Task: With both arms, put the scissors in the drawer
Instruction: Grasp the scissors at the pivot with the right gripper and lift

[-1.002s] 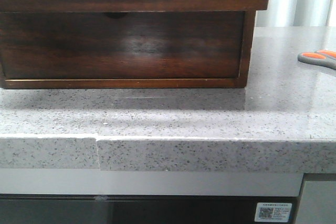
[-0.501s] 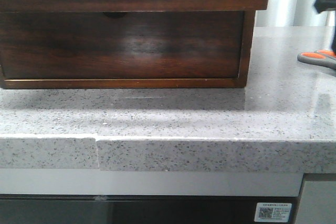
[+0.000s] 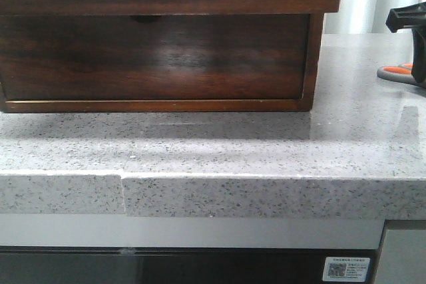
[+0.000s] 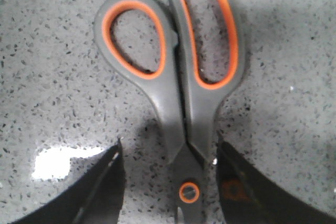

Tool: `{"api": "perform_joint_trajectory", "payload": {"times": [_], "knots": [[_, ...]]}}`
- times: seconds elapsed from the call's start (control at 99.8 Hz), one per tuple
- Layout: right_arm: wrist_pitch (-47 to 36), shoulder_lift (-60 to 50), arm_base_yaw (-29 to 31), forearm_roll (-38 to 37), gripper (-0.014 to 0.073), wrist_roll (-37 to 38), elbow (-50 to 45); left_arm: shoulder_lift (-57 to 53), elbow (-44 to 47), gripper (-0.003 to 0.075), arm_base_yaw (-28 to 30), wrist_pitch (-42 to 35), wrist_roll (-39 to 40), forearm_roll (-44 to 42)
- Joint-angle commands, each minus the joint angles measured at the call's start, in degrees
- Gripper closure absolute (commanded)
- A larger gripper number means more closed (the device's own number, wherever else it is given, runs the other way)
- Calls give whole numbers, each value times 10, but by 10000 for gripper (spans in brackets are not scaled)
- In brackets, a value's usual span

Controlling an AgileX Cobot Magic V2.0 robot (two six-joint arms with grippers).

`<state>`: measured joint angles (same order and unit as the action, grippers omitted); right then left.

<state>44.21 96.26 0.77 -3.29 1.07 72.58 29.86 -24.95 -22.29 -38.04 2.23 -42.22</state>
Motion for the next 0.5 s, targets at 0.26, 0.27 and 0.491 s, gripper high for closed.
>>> {"api": "perform_joint_trajectory", "payload": {"times": [0.26,0.27,0.491], "knots": [[-6,2,8,-9,246,9,20,2,-16,416,-4,-22,7,27],[-6,3,8,-9,247,9,20,2,-16,416,-4,-22,7,27],[5,20,8,-9,256,9,20,2,-16,416,-4,-22,7,27]]}}
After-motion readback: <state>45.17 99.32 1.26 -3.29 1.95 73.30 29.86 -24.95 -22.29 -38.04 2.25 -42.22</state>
